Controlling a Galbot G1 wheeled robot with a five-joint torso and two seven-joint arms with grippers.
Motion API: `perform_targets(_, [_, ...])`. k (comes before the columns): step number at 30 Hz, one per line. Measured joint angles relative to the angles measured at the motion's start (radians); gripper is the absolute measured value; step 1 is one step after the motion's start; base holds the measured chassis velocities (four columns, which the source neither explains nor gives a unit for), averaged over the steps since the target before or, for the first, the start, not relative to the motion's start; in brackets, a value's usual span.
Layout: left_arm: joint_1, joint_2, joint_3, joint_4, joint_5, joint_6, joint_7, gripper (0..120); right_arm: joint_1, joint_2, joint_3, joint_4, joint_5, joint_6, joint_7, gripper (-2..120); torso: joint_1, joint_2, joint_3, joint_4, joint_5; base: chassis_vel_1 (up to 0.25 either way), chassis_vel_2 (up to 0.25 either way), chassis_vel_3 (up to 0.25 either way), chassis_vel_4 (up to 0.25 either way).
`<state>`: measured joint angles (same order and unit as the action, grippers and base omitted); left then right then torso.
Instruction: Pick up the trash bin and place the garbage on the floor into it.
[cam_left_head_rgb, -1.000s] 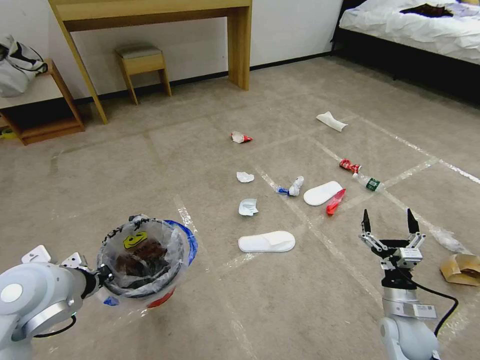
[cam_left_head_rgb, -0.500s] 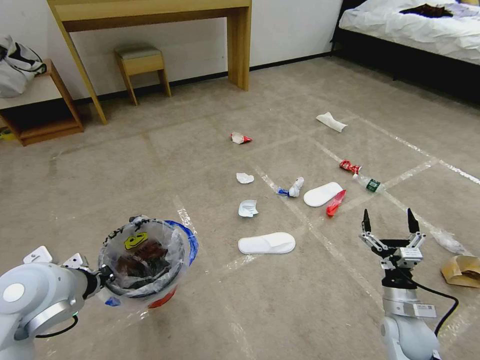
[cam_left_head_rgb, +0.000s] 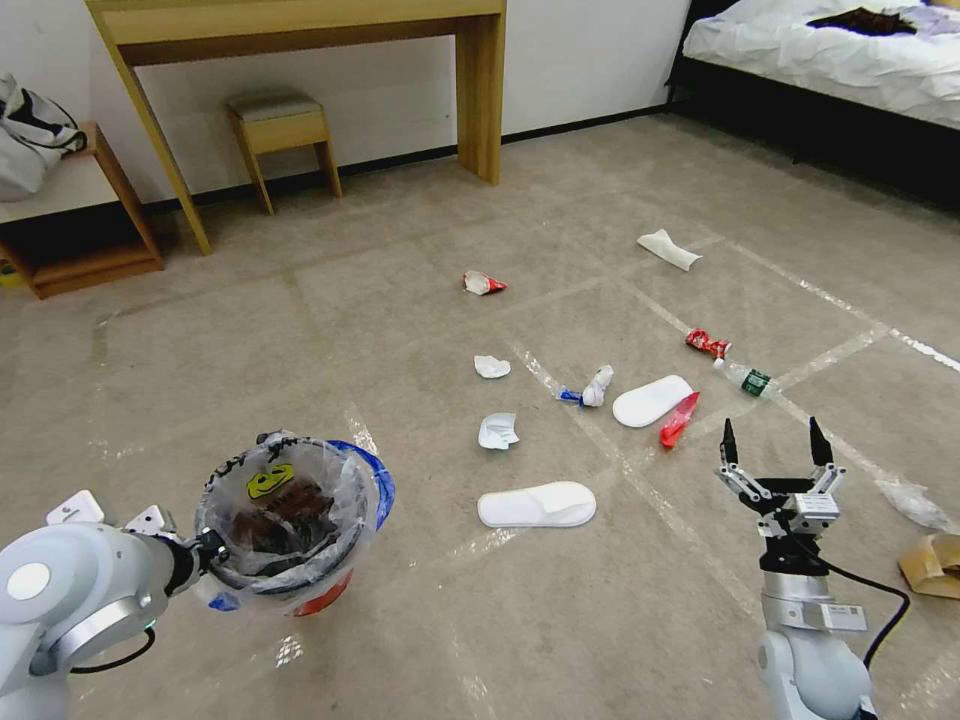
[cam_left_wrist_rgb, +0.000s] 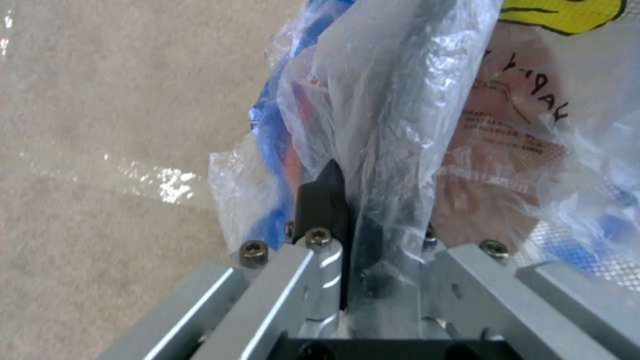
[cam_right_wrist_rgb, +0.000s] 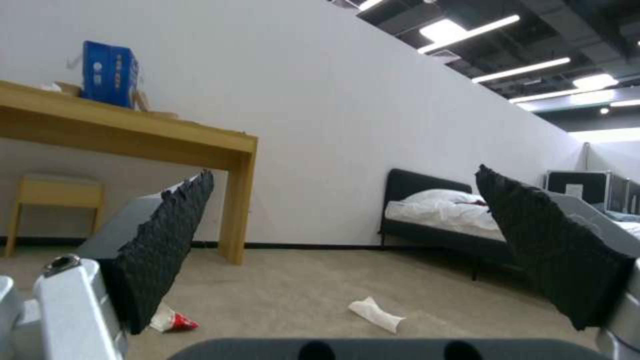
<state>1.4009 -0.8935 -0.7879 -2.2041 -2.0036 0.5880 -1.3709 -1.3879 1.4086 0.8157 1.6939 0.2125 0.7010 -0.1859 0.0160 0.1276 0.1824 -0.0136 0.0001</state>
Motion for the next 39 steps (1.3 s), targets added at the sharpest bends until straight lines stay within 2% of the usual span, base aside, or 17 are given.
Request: perform_targets(39, [-0.013,0.001,0.005,0.010,-0.003,0.002,0.004,4,0.014,0.001,-0.007,-0.011,0.000,-0.001,-0.001,100,0.000,0.000,0.000,0.0000,-0.0001,-0.097,0.095,0.099,-0.095])
